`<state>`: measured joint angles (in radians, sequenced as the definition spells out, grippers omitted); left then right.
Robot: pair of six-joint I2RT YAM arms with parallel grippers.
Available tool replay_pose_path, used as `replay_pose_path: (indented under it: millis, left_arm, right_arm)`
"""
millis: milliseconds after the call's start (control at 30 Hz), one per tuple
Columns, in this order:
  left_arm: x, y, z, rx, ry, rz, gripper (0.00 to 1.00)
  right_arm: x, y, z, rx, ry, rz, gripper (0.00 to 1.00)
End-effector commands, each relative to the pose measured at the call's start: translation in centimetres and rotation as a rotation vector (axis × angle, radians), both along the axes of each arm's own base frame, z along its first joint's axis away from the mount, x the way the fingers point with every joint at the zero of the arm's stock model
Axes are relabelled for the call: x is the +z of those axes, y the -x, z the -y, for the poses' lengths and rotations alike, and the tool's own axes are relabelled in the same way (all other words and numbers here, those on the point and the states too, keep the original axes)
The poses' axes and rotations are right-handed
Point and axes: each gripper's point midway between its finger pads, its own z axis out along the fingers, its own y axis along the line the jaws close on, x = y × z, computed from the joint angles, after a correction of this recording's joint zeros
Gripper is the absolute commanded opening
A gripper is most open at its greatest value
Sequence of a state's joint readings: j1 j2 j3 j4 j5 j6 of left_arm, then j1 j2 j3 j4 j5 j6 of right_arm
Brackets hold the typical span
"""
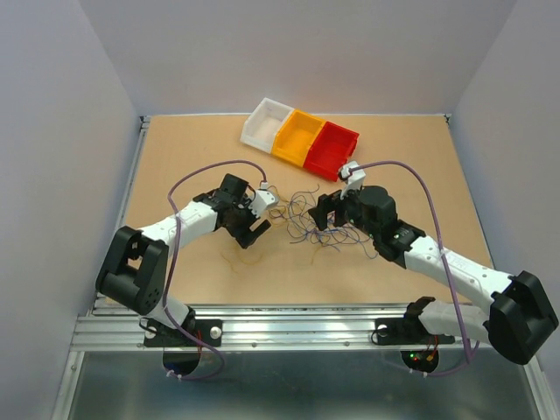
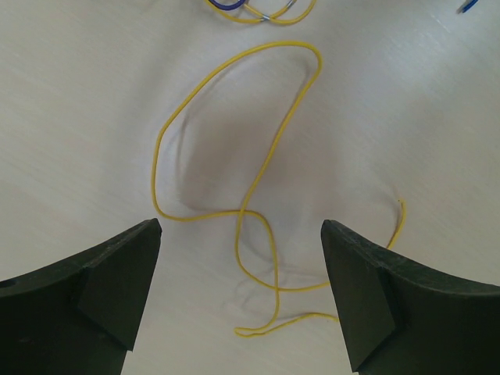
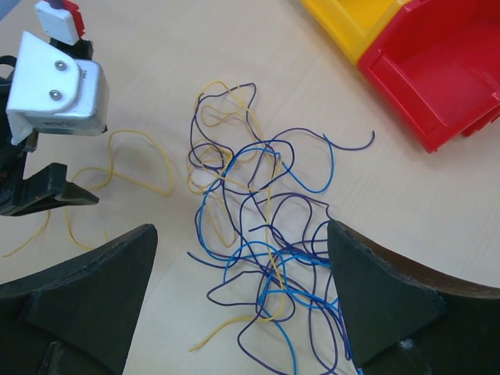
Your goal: Untangle the cables
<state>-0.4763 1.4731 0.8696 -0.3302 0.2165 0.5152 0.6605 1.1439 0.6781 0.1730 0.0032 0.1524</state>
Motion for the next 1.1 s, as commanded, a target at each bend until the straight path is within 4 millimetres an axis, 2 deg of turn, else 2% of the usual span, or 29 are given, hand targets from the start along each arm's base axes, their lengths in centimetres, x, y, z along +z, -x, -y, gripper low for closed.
replay_pose_path:
  millis: [0,100,200,233,267,300,333,433,500,533,633,733,767,800,900,933,967,1000,1033,1067]
  left_arm:
    - [-0.3,-1.2,0.3,0.025,-0.012,-0.001,0.96]
    - [-0.9,-1.4,-0.3,0.054,-0.044,-0.008,0.93]
    - [-2.0,-1.4,-0.8,0.069,-0.071,-0.045,0.84]
    - [-2.3,-1.3,-0.9,0.068,-0.077,-0.059,0.75]
    - [-3.0,-1.0,-1.1,0.069,-0.091,-0.086,0.7]
    - [-3.0,-1.1,-0.9,0.064,-0.082,-0.096,0.65]
    - [-3.2,-1.1,-1.0,0.057,-0.084,-0.106,0.55]
    - [-3.8,-0.6,-0.6,0.033,-0.078,-0.145,0.34]
    - [-4.0,-0.3,-0.4,0.005,-0.077,-0.166,0.07]
    - [-4.0,-0.3,-0.3,0.0,-0.074,-0.168,0.0]
    - [-3.5,-0.6,-0.3,0.003,-0.067,-0.15,0.0]
    - [-1.5,-2.5,-1.0,0.042,-0.049,-0.079,0.0]
    - [-0.3,-3.1,-1.4,0.056,-0.042,-0.055,0.0]
    - [1.4,-4.8,-2.3,0.083,-0.019,-0.014,0.0]
    - [4.8,-7.0,-3.9,0.126,0.003,0.039,0.0]
    - [7.2,-8.8,-4.3,0.142,0.027,0.091,0.0]
    - [8.0,-9.1,-4.5,0.139,0.029,0.093,0.0]
    - [10.5,-10.5,-4.3,0.142,0.05,0.146,0.0]
    - [11.6,-11.2,-4.2,0.142,0.063,0.166,0.0]
    - [12.5,-11.6,-4.0,0.143,0.073,0.177,0.0]
  right_arm:
    - [1.0,-0.1,0.4,-0.018,-0.025,0.045,0.95]
    - [1.0,-0.1,0.5,-0.022,-0.023,0.047,0.94]
    - [1.1,-0.1,0.5,-0.021,-0.022,0.051,0.94]
    - [1.0,-0.1,0.6,-0.023,-0.022,0.049,0.94]
    - [1.0,0.0,0.6,-0.023,-0.022,0.049,0.94]
    - [1.0,0.0,0.6,-0.021,-0.021,0.049,0.94]
    - [1.0,0.0,0.6,-0.021,-0.022,0.051,0.94]
    - [1.1,0.1,0.7,-0.022,-0.023,0.053,0.94]
    - [1.1,0.1,0.8,-0.027,-0.024,0.055,0.94]
    - [1.1,0.1,0.9,-0.026,-0.021,0.055,0.94]
    - [1.1,0.0,0.9,-0.036,-0.023,0.056,0.94]
    - [0.9,-1.1,1.3,-0.092,-0.01,0.054,0.94]
    - [0.9,-1.6,1.5,-0.117,-0.007,0.055,0.94]
    - [0.8,-2.9,1.7,-0.165,0.004,0.052,0.94]
    - [0.6,-5.1,1.9,-0.222,-0.001,0.03,0.94]
    - [-1.0,-6.3,1.8,-0.254,0.005,-0.015,0.94]
    - [0.1,-8.1,2.2,-0.291,-0.023,-0.005,0.94]
    - [0.2,-9.2,2.3,-0.317,-0.035,-0.011,0.93]
    - [-0.1,-10.4,2.5,-0.363,-0.052,-0.023,0.93]
    - [-2.0,-12.1,2.7,-0.398,-0.029,-0.058,0.93]
